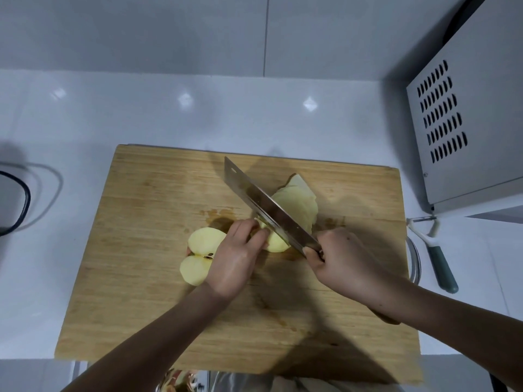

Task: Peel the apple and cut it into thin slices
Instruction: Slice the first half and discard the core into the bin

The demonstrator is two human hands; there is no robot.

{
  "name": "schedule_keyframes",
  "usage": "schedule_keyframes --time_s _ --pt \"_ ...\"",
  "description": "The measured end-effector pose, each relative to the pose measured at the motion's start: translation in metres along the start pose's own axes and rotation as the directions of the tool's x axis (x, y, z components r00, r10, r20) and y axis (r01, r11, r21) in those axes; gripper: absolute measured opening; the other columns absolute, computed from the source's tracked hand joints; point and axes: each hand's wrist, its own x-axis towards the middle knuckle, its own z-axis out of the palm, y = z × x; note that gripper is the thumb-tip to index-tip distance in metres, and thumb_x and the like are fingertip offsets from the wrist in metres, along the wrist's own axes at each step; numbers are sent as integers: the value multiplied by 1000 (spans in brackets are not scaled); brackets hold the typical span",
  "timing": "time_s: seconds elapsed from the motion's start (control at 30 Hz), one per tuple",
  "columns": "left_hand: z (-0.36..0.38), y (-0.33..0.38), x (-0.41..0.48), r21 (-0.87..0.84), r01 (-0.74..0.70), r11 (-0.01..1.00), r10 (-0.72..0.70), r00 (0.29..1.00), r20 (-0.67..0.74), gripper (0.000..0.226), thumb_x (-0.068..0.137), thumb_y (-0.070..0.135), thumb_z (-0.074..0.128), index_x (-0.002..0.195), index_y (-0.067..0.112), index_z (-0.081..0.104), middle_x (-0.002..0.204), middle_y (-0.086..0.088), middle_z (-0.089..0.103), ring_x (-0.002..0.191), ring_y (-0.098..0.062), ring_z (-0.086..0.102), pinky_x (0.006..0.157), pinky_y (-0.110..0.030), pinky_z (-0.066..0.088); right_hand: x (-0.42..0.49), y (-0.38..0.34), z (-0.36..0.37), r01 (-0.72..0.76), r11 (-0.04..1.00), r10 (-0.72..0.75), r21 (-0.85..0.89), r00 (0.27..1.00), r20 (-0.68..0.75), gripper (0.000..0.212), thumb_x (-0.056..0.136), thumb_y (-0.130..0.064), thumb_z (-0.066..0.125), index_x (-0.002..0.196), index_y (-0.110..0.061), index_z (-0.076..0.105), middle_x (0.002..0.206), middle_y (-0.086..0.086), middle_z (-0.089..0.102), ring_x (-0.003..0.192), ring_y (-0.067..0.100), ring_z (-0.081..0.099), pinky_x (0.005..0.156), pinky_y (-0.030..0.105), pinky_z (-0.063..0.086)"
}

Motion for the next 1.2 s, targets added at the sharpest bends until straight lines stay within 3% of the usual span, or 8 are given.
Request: schedule_keyframes --time_s 0.13,0.33,0.5,0.67,0.77,0.87,1.0,1.2 --pt "-1 -1 -1 -1 9 1000 -9 999 31 24 84 16 53 103 4 62 98 -18 61 91 -30 56 68 -35 55 0 -1 -1 1 999 -1 -34 1000 23 31 93 -26 45 63 -18 45 59 -6 44 53 13 47 42 17 25" --pt "-7 6 2 20 47 999 -48 996 70 29 70 -1 79 97 0 69 97 -20 64 87 -35 62 66 -36 56 -4 0 -4 -13 1000 14 -15 999 37 24 94 -27 46 75 -16 55 58 -8 45 48 5 44 42 16 28" --pt "-10 8 2 19 54 998 -55 995 83 31 67 -1 81 96 0 69 96 -21 64 86 -36 63 67 -37 55 -3 -3 -5 -1 999 3 -35 999 55 23 94 -27 46 75 -15 53 61 -6 45 53 10 47 43 17 30" --pt "-4 4 1 21 37 999 -38 998 44 20 78 7 68 97 1 68 97 -20 63 91 -32 57 66 -37 56 3 -5 0 -22 998 27 -65 997 68 30 94 -26 44 65 -17 44 64 -3 45 60 15 51 46 22 33" --pt "-1 1 -1 11 37 999 -37 999 24 25 83 16 53 103 5 62 100 -20 62 96 -26 48 67 -35 55 15 -8 13 -26 999 29 -32 996 88 22 94 -24 45 77 -13 54 69 -2 49 64 14 52 50 23 38" --pt "-3 4 -1 -4 46 999 -46 999 15 18 83 16 54 100 9 56 99 -18 61 93 -26 50 68 -33 53 25 -11 26 -52 999 53 -14 995 79 30 93 -20 48 63 -17 43 61 -6 42 58 12 44 44 18 26" --pt "-8 20 -1 -104 331 938 -332 943 15 23 69 -6 71 89 1 63 89 -15 59 73 -32 60 64 -37 50 26 -10 30 -51 999 52 -6 996 72 26 93 -21 46 68 -13 46 62 -4 42 70 22 55 51 24 32" --pt "-7 47 12 -157 675 721 -681 732 21 18 84 10 67 101 3 65 92 -13 64 81 -29 61 69 -27 40 25 -6 32 -35 999 34 23 998 47 21 92 -19 48 72 -12 52 60 -5 44 58 14 48 49 24 33"
